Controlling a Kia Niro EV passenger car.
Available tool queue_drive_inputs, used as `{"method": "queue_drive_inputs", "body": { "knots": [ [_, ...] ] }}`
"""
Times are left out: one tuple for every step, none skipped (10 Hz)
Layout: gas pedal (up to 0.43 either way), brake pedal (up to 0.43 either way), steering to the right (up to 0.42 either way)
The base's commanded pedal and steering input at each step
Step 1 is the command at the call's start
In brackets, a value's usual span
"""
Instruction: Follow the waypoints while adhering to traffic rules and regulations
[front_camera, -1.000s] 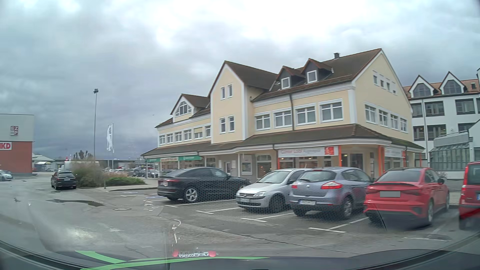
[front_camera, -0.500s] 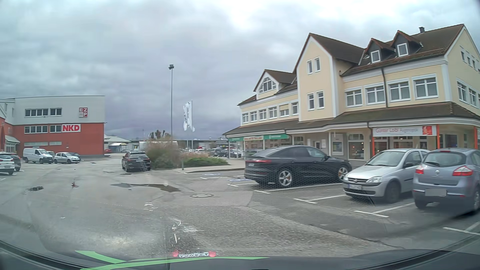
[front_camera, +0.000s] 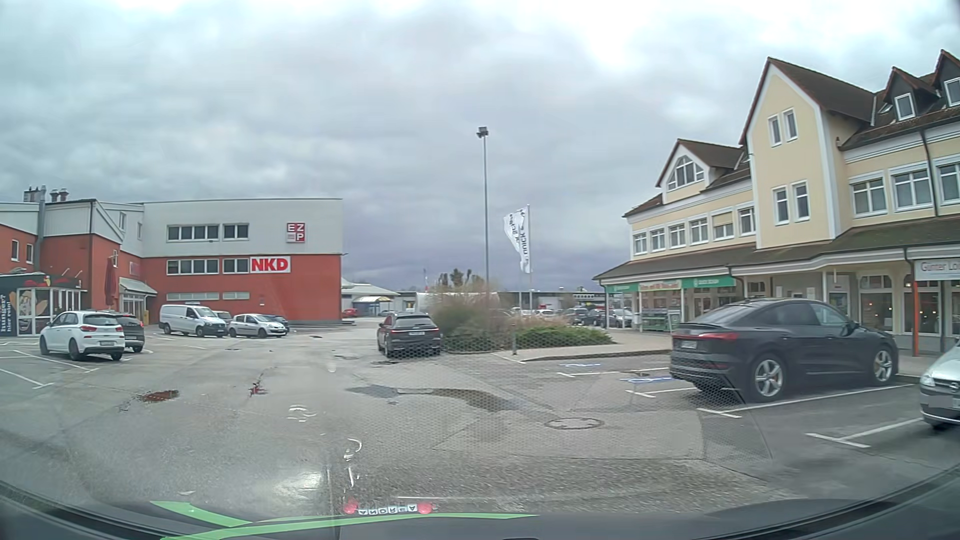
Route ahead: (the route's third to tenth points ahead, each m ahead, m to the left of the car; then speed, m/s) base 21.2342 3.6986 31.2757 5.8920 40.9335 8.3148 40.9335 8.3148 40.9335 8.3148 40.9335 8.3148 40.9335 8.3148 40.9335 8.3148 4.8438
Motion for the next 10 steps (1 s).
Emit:
{"method": "queue_drive_inputs", "body": {
  "knots": [
    [0.130, 0.000, -0.299],
    [0.130, 0.000, -0.262],
    [0.130, 0.000, -0.230],
    [0.130, 0.000, -0.203],
    [0.118, 0.000, -0.175],
    [0.118, 0.000, -0.156],
    [0.118, 0.000, -0.141],
    [0.110, 0.000, -0.121],
    [0.098, 0.000, -0.105],
    [0.087, 0.000, -0.089]
  ]
}}
